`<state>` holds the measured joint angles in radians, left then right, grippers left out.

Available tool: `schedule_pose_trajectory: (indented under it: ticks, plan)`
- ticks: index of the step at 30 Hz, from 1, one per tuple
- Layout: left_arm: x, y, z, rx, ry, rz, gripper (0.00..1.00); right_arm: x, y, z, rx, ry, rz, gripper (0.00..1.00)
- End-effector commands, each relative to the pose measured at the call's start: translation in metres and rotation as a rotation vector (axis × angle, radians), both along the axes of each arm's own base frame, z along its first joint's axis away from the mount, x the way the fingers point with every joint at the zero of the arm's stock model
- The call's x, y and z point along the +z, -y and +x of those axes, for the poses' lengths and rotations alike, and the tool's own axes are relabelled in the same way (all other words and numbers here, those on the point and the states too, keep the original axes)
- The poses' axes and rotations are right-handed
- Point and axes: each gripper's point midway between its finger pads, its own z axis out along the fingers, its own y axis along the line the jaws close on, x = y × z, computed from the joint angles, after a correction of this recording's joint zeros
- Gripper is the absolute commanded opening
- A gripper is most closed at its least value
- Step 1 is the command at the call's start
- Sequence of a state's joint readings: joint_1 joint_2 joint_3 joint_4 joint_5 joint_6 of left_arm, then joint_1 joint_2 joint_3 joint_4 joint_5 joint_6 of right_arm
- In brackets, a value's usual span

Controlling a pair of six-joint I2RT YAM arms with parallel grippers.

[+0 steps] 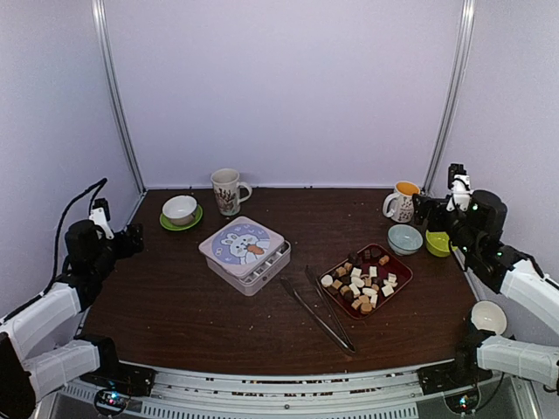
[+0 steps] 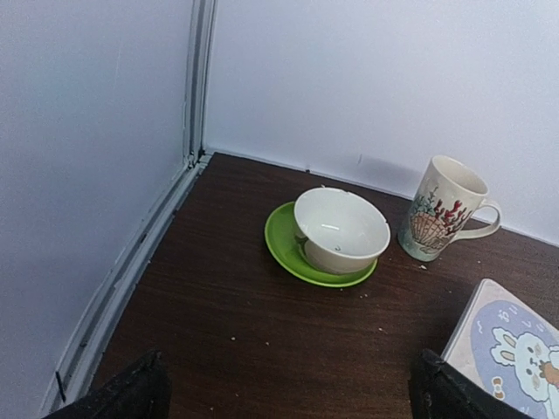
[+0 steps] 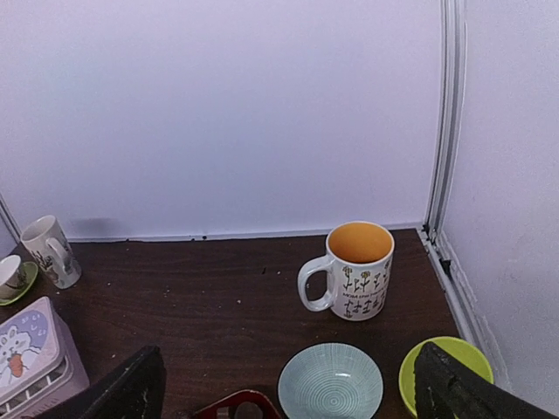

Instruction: Pack the chocolate

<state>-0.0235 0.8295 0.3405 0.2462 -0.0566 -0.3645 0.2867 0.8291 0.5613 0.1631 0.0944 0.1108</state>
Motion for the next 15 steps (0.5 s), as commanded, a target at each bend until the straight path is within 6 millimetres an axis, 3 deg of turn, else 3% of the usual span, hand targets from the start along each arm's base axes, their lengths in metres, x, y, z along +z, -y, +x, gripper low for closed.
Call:
schedule_pose_trajectory:
  ticks: [1, 4, 8, 15]
  plan:
    - [0.005, 0.018, 0.000, -0.059, -0.018, -0.182, 0.98, -0.024, -0.004, -0.013, -0.009, -0.238, 0.167, 1.00]
    - [-0.001, 0.032, -0.001, -0.115, -0.070, -0.272, 0.98, -0.027, -0.028, -0.016, 0.120, -0.283, 0.198, 1.00]
    - [-0.018, 0.062, -0.002, -0.254, -0.192, -0.388, 0.95, -0.045, -0.053, -0.024, 0.239, -0.410, 0.244, 1.00]
    - [-0.049, 0.112, -0.005, -0.475, -0.370, -0.633, 0.88, -0.072, -0.088, -0.047, 0.336, -0.511, 0.172, 1.00]
